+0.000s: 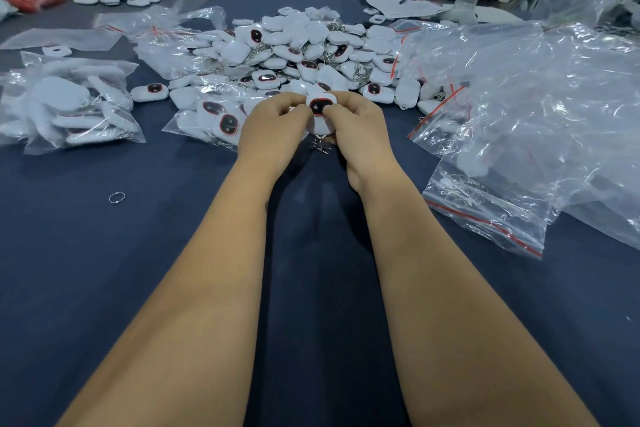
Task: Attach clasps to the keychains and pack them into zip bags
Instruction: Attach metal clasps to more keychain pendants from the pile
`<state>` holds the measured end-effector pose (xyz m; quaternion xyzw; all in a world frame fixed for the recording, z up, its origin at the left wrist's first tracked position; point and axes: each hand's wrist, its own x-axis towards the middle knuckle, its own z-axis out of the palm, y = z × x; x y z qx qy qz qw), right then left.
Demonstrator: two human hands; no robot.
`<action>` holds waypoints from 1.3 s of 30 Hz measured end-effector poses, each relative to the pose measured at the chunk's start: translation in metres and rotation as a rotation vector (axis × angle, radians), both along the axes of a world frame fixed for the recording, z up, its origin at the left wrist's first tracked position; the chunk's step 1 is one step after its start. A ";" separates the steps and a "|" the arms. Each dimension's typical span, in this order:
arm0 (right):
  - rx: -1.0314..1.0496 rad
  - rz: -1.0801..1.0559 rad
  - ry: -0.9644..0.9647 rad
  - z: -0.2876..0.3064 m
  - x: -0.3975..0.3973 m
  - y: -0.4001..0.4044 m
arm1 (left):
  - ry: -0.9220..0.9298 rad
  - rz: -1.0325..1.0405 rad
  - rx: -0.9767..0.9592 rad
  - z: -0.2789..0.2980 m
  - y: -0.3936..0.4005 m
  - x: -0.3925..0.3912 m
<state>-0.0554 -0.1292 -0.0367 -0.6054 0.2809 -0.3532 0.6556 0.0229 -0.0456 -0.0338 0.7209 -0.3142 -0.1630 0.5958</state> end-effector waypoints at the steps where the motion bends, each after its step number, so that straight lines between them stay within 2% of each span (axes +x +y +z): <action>1: 0.003 0.007 -0.005 0.000 0.000 0.000 | -0.007 -0.005 -0.010 0.000 0.000 0.000; 9: 0.010 0.029 0.007 0.000 0.001 0.001 | -0.052 0.009 -0.046 -0.002 0.001 0.001; 16: -0.002 0.024 -0.007 0.001 0.002 0.002 | -0.169 0.047 -0.025 -0.004 0.000 -0.001; 19: 0.080 -0.018 -0.103 0.003 0.002 0.001 | -0.103 0.111 -0.062 -0.002 -0.001 -0.001; 22: 0.285 -0.056 -0.322 0.008 -0.001 -0.003 | -0.088 0.205 -0.054 0.000 0.000 0.002; 24: 0.434 -0.011 -0.494 0.010 -0.002 -0.004 | -0.136 0.256 0.008 0.001 0.003 0.004; 26: 0.505 0.048 -0.574 0.012 -0.002 -0.002 | -0.124 0.272 0.029 0.003 0.003 0.004; 30: 0.404 0.110 -0.461 0.011 0.002 0.007 | -0.062 0.259 -0.030 0.005 0.003 -0.001; 34: 0.161 0.029 -0.232 0.007 0.006 0.009 | -0.019 0.276 -0.108 0.005 0.001 -0.002; 39: -0.012 -0.048 -0.072 0.001 0.008 0.013 | 0.080 0.329 -0.245 0.007 0.001 -0.001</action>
